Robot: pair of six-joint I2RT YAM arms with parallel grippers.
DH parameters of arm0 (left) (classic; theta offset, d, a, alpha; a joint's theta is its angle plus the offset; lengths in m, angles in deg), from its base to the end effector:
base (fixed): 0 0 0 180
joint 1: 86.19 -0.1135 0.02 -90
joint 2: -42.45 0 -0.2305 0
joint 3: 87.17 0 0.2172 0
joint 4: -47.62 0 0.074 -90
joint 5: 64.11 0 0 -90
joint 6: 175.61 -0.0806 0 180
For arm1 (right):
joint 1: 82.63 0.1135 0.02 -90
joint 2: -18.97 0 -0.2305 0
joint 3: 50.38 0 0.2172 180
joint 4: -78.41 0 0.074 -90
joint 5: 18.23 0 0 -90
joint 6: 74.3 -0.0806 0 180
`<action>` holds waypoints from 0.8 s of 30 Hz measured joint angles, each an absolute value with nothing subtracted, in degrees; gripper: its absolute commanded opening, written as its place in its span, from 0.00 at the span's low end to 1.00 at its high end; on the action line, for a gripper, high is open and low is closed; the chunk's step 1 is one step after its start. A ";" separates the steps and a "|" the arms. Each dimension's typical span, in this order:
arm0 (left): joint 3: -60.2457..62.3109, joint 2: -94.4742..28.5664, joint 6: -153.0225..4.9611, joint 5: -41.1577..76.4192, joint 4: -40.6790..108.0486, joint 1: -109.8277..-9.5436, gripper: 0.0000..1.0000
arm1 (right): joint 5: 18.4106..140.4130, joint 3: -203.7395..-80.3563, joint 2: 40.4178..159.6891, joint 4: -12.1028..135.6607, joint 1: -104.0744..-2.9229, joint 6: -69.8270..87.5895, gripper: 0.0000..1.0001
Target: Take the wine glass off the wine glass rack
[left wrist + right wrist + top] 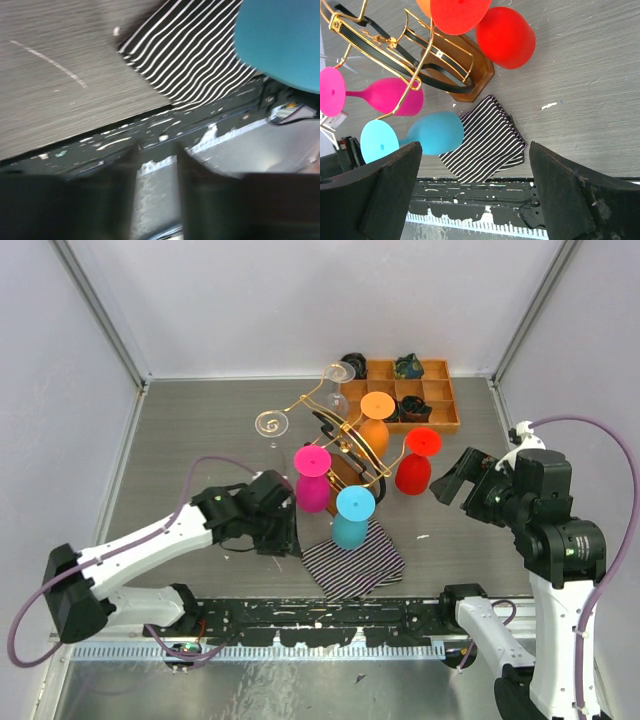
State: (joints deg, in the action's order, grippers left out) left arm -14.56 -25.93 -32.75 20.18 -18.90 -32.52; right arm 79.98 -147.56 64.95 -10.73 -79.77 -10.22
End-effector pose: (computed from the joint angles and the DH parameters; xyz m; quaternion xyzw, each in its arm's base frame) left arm 0.1259 -0.1847 0.2073 0.0188 0.9696 -0.2206 0.1043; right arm 0.1165 0.0173 0.3540 0.1484 0.8845 0.1711 0.4080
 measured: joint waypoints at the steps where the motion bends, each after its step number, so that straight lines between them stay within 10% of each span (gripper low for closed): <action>1: -13.93 -27.26 -32.81 20.61 -18.09 -31.53 0.00 | 80.02 -147.38 64.66 -10.46 -79.77 -10.24 0.94; 24: -28.07 -27.39 -24.90 44.13 16.16 -13.57 0.00 | 80.61 -146.44 65.50 -8.56 -79.77 -9.84 0.94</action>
State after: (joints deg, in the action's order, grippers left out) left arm -28.07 -27.39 -24.90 44.13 16.16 -13.57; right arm 80.61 -146.44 65.50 -8.56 -79.77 -9.84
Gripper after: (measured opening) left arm 0.007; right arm 0.938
